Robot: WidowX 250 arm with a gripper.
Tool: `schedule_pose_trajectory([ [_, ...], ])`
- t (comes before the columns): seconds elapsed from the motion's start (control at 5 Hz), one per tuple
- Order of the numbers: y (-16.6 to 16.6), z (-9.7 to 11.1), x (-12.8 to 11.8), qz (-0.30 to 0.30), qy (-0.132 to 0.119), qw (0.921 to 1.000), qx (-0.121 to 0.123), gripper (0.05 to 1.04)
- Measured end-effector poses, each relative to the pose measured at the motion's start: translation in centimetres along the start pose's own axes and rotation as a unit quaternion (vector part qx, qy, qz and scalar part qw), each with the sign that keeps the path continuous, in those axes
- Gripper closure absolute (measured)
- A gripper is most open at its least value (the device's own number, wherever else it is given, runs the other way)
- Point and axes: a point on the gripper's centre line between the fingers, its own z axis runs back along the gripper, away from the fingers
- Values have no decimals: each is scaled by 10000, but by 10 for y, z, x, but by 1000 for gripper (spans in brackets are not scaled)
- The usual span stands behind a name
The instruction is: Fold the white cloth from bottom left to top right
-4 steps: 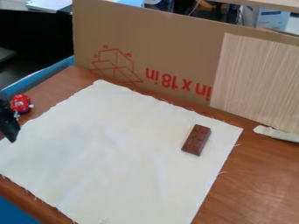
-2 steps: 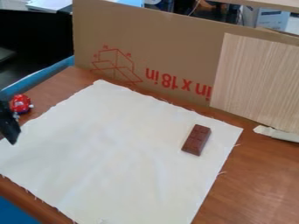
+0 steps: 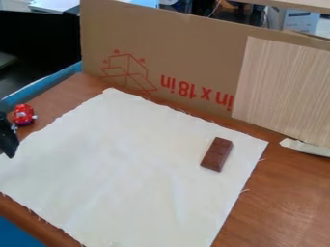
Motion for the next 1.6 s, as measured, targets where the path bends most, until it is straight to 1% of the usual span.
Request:
schedule_pose_trajectory([
  [0.2,14,-7,-1,138,-76,9999,-32,82],
  [0.4,26,-11,4,196,-252,9995,-13,82],
  [0.8,34,-21,10,295,-286,9992,5,82],
  [1.0,35,-31,10,365,-242,9990,75,82],
  [1.4,35,-47,6,215,-387,9986,299,83],
  [1.6,36,-52,7,216,-447,9978,429,143],
])
